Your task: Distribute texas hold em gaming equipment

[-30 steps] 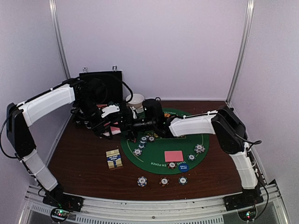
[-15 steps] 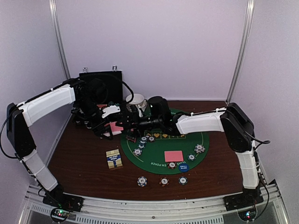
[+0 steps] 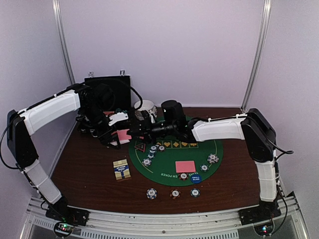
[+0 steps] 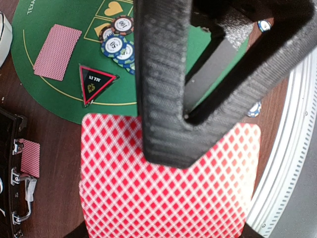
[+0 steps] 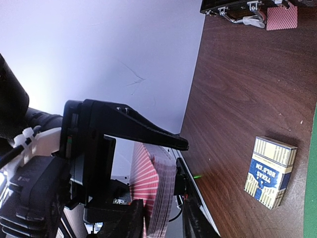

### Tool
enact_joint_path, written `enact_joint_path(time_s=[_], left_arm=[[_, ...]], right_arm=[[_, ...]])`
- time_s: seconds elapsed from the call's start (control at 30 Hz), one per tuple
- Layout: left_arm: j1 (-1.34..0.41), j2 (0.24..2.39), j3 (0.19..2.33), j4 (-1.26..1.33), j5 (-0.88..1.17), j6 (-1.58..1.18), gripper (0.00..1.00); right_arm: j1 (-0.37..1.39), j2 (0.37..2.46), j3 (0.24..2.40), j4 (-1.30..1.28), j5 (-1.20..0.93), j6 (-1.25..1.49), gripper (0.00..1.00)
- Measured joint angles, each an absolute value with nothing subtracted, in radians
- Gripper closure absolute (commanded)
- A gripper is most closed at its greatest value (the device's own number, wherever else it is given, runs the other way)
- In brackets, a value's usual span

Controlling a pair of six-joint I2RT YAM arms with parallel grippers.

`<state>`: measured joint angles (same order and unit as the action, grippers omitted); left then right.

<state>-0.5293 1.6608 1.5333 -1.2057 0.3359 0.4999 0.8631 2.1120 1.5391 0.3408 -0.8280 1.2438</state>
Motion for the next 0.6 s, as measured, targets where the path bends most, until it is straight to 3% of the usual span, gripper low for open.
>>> enact_joint_path(time_s=[0.6], left_arm=[[-0.529, 1.661, 1.533, -1.206, 0.323, 0.504, 1.00]], right_arm=[[0.863, 2.083, 1.518, 0.413, -0.857, 1.332, 1.00]])
